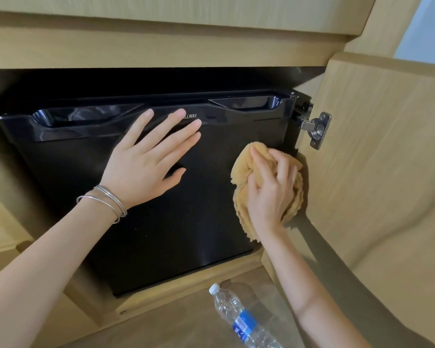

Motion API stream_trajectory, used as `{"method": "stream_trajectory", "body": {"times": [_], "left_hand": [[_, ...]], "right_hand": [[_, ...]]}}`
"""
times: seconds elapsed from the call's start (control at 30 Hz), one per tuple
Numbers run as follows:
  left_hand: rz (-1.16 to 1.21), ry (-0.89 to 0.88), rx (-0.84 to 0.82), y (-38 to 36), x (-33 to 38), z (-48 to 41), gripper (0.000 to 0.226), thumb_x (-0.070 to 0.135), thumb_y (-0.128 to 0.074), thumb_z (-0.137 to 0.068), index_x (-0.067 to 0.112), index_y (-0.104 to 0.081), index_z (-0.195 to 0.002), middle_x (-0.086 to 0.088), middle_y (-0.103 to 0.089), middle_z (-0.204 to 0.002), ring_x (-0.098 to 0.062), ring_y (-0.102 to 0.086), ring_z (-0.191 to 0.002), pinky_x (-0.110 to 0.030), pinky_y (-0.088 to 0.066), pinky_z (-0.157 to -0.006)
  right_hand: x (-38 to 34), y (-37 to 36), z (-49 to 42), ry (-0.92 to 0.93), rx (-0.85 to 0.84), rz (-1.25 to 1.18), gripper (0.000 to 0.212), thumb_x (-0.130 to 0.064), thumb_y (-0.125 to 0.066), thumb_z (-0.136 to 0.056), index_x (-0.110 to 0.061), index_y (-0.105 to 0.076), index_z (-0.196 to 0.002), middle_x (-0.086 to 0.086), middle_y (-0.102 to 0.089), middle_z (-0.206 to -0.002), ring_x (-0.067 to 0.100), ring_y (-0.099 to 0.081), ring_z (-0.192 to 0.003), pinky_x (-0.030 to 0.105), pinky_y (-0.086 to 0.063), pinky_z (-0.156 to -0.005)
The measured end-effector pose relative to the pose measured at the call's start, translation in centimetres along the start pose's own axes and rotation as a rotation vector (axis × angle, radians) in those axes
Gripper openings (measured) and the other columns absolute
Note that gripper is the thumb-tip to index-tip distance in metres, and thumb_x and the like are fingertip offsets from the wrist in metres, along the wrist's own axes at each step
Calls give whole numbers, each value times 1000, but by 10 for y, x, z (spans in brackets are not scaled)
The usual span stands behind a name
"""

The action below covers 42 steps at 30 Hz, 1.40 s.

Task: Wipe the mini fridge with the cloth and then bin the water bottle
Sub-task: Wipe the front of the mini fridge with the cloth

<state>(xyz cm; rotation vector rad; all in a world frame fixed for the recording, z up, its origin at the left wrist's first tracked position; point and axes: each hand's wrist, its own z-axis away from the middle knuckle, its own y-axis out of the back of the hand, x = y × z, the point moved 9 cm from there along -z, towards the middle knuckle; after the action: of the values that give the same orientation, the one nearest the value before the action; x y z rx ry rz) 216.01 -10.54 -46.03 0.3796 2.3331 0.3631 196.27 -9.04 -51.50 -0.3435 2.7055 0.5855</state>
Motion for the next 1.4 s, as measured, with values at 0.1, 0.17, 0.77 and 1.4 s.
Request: {"method": "stream_trajectory", "body": {"times": [0.1,0.17,0.77,1.4], "left_hand": [[-9,-8,-6,0,0,0,60,31,-54,-92,11,-40,-147,-4,-35,-155,-25,-24,-145,-48,-9,-120],[3,-11,-8,0,0,0,60,30,-54,-92,11,-39,-147,-4,-35,-155,-26,-24,-145,-48,-9,-120],[12,4,-10,0,-1,1,60,31,-51,-93,10,-40,-147,-3,-33,-156,-25,-24,-146,-47,-8,-120],[121,-47,-176,-4,13,54,57,24,-50,-91,12,-40,-146,-4,-33,-155,-27,-21,-147,-46,-7,-121]], "right_hand": [[-26,-13,26,163,-39,29,34,-22,-51,-91,-28,-62,-122,7,-58,-122,25,-48,-104,29,-46,-80],[-24,-14,32,249,-71,37,33,-20,-54,-91,-29,-62,-122,6,-59,-122,26,-49,-102,29,-45,-81],[-6,14,-35,20,52,2,39,-11,-64,-85,-22,-62,-122,8,-57,-122,26,-50,-109,21,-37,-88],[29,-29,73,-149,-136,-18,41,-11,-65,-84,-20,-61,-124,7,-55,-124,24,-52,-109,24,-39,-91]]}}
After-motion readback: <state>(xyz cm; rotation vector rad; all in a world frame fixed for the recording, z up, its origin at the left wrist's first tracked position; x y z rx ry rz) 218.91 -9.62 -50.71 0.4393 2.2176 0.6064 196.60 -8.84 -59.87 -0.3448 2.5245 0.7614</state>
